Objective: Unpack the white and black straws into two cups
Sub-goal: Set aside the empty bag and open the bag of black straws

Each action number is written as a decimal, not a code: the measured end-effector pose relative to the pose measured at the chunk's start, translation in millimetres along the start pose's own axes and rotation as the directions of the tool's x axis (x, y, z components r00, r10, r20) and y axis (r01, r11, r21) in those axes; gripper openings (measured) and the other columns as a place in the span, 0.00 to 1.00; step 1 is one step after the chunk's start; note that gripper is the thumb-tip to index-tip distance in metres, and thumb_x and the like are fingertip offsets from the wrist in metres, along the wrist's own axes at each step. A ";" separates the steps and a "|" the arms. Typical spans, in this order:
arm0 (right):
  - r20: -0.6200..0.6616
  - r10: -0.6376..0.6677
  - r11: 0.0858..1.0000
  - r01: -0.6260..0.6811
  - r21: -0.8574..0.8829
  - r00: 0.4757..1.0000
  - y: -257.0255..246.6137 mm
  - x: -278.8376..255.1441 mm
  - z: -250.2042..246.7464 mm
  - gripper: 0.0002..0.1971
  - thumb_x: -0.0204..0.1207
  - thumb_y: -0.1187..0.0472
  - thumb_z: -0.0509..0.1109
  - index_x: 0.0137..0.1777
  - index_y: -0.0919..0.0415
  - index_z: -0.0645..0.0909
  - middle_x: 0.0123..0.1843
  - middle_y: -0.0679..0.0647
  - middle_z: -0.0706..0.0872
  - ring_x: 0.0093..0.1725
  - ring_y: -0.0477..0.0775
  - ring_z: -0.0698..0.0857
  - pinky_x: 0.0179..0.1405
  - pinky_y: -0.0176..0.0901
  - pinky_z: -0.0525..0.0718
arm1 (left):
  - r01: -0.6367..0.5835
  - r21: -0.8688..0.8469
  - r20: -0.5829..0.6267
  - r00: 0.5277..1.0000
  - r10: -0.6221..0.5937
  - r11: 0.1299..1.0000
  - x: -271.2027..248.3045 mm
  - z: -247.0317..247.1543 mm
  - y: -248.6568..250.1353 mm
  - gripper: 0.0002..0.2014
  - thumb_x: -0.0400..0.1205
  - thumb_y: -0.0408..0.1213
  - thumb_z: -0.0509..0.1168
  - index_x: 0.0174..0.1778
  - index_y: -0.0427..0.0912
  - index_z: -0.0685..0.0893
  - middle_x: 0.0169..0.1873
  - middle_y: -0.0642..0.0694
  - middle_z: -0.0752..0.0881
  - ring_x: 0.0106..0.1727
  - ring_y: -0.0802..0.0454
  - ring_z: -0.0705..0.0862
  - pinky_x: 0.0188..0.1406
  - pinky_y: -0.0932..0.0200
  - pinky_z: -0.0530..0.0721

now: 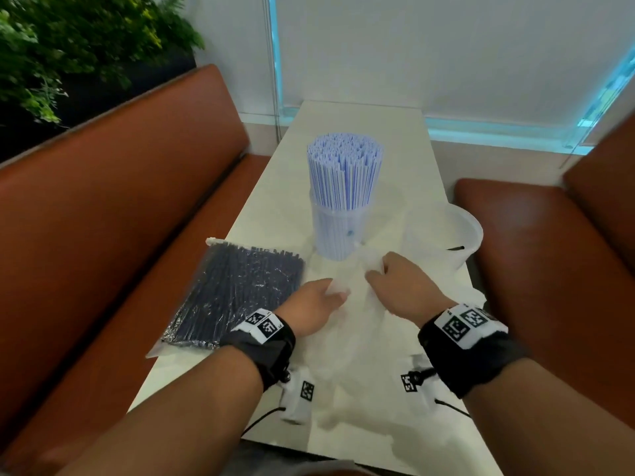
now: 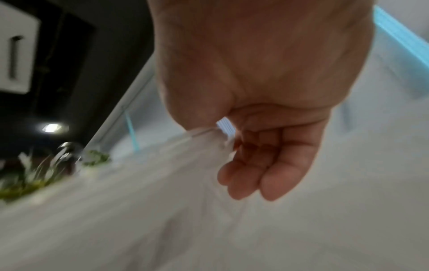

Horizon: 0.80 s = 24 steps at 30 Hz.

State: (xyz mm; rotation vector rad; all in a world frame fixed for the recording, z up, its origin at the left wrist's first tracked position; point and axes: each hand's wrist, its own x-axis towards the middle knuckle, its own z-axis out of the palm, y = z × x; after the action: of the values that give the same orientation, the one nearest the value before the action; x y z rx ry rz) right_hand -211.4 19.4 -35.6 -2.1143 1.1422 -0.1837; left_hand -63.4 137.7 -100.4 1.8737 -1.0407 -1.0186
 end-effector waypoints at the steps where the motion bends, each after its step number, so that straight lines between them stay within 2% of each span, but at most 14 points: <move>1: -0.053 -0.005 0.997 0.000 -0.080 0.999 -1.9 -2.6 -4.5 0.23 0.73 0.32 0.59 0.41 0.54 0.74 0.39 0.50 0.82 0.40 0.54 0.83 0.41 0.52 0.79 | -0.032 -0.030 0.000 0.999 0.032 0.999 -3.4 -2.2 6.9 0.13 0.85 0.53 0.65 0.54 0.49 0.87 0.41 0.54 0.90 0.39 0.54 0.87 0.43 0.56 0.87; 3: -0.143 0.002 0.998 -0.010 -0.055 0.990 -5.8 -6.4 -16.3 0.32 0.71 0.24 0.56 0.41 0.55 0.78 0.38 0.51 0.84 0.40 0.53 0.84 0.39 0.52 0.77 | -0.088 0.004 0.009 0.996 0.088 0.996 -9.1 -9.7 20.5 0.12 0.84 0.53 0.67 0.48 0.47 0.87 0.30 0.54 0.86 0.29 0.56 0.81 0.30 0.60 0.82; 6: -0.049 0.066 0.988 -0.059 0.140 0.997 -10.6 -11.6 -32.3 0.29 0.78 0.33 0.62 0.51 0.62 0.84 0.45 0.59 0.90 0.42 0.58 0.89 0.41 0.52 0.89 | -0.159 0.101 0.060 0.986 0.153 0.982 -13.9 -25.1 37.3 0.10 0.84 0.53 0.69 0.52 0.53 0.90 0.43 0.54 0.93 0.42 0.54 0.90 0.47 0.54 0.88; 8: -0.017 0.119 0.961 -0.111 0.255 0.993 -14.6 -14.0 -38.6 0.25 0.78 0.35 0.64 0.52 0.59 0.84 0.48 0.55 0.90 0.40 0.54 0.89 0.34 0.45 0.87 | -0.190 0.177 0.067 0.981 0.181 0.966 -16.8 -34.0 45.0 0.09 0.83 0.54 0.70 0.52 0.57 0.91 0.49 0.58 0.92 0.51 0.56 0.90 0.60 0.51 0.87; 10: -0.053 0.133 0.943 -0.110 0.315 0.990 -18.8 -16.0 -44.2 0.24 0.77 0.33 0.65 0.54 0.55 0.82 0.50 0.50 0.88 0.42 0.52 0.88 0.32 0.42 0.82 | -0.230 0.246 0.084 0.973 0.215 0.942 -20.7 -36.4 54.1 0.09 0.82 0.53 0.72 0.49 0.54 0.91 0.51 0.55 0.93 0.55 0.53 0.90 0.64 0.47 0.85; 11: -0.045 0.117 0.942 -0.097 0.321 0.992 -20.9 -17.1 -47.4 0.23 0.77 0.34 0.66 0.57 0.52 0.81 0.51 0.48 0.87 0.44 0.51 0.88 0.31 0.41 0.82 | -0.251 0.252 0.094 0.968 0.234 0.935 -21.6 -37.5 57.2 0.08 0.82 0.52 0.73 0.44 0.52 0.91 0.47 0.54 0.93 0.53 0.53 0.90 0.61 0.49 0.86; 13: 0.052 0.062 0.962 -0.074 0.263 0.997 -24.6 -20.1 -53.7 0.15 0.77 0.40 0.72 0.55 0.49 0.85 0.48 0.46 0.90 0.42 0.48 0.89 0.30 0.39 0.82 | -0.297 0.272 0.117 0.954 0.275 0.915 -25.3 -41.8 67.0 0.10 0.81 0.49 0.75 0.33 0.56 0.87 0.34 0.59 0.88 0.38 0.61 0.86 0.44 0.62 0.83; 14: 0.077 0.051 0.968 -0.068 0.241 0.996 -24.8 -20.1 -56.6 0.11 0.76 0.45 0.74 0.52 0.50 0.87 0.45 0.47 0.91 0.40 0.48 0.89 0.29 0.39 0.83 | -0.288 0.295 0.116 0.957 0.265 0.911 -26.6 -44.6 71.3 0.07 0.80 0.50 0.75 0.36 0.59 0.88 0.34 0.62 0.87 0.37 0.64 0.84 0.41 0.65 0.79; 15: 0.055 0.051 0.964 -0.063 0.258 0.997 -24.1 -19.2 -60.0 0.08 0.76 0.50 0.76 0.48 0.53 0.87 0.43 0.49 0.91 0.39 0.49 0.89 0.30 0.39 0.84 | -0.289 0.310 0.108 0.957 0.269 0.905 -27.9 -48.1 73.9 0.03 0.79 0.51 0.75 0.45 0.61 0.90 0.41 0.63 0.89 0.43 0.64 0.85 0.45 0.65 0.79; 17: -0.040 0.066 0.929 -0.047 0.367 0.997 -21.5 -18.4 -68.3 0.04 0.77 0.60 0.75 0.48 0.59 0.86 0.46 0.56 0.90 0.41 0.53 0.89 0.33 0.42 0.87 | -0.225 0.310 0.042 0.974 0.223 0.924 -32.0 -54.5 72.9 0.19 0.78 0.55 0.75 0.64 0.57 0.87 0.57 0.58 0.89 0.58 0.58 0.86 0.59 0.58 0.82; 18: -0.081 0.080 0.907 -0.038 0.420 0.993 -20.3 -19.3 -72.6 0.05 0.77 0.62 0.74 0.51 0.62 0.85 0.50 0.60 0.90 0.44 0.56 0.90 0.33 0.44 0.89 | -0.160 0.250 0.034 0.987 0.157 0.955 -34.7 -56.8 69.2 0.21 0.77 0.55 0.75 0.65 0.55 0.86 0.59 0.56 0.89 0.59 0.55 0.87 0.62 0.53 0.84; 20: -0.132 0.114 0.875 -0.036 0.483 0.985 -15.5 -21.8 -79.6 0.09 0.78 0.65 0.72 0.56 0.66 0.84 0.56 0.64 0.89 0.51 0.62 0.90 0.36 0.49 0.91 | -0.009 0.072 0.140 0.990 -0.001 0.997 -45.1 -62.1 59.3 0.18 0.77 0.51 0.73 0.61 0.50 0.88 0.52 0.50 0.92 0.49 0.47 0.91 0.51 0.47 0.90; 22: -0.154 0.152 0.888 -0.067 0.455 0.976 -10.5 -25.6 -83.7 0.09 0.78 0.66 0.71 0.56 0.68 0.82 0.56 0.63 0.86 0.53 0.64 0.88 0.40 0.56 0.92 | 0.147 0.023 0.297 0.944 -0.147 0.989 -54.3 -67.6 50.1 0.15 0.81 0.45 0.70 0.61 0.43 0.86 0.47 0.39 0.93 0.40 0.42 0.91 0.34 0.53 0.89; 24: -0.201 0.106 0.984 -0.074 0.162 0.974 -5.3 -29.7 -88.5 0.07 0.78 0.63 0.70 0.49 0.67 0.80 0.50 0.61 0.83 0.49 0.62 0.85 0.40 0.52 0.89 | 0.166 0.063 0.284 0.942 -0.177 0.984 -58.5 -73.3 47.8 0.12 0.86 0.38 0.66 0.64 0.37 0.82 0.51 0.29 0.90 0.36 0.42 0.91 0.29 0.56 0.86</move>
State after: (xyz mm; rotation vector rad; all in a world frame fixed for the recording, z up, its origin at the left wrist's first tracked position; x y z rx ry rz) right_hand -263.9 -1.9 38.8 -1.9373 1.2994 -0.4459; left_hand -33.2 188.0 -13.0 1.9104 -1.0800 -1.4170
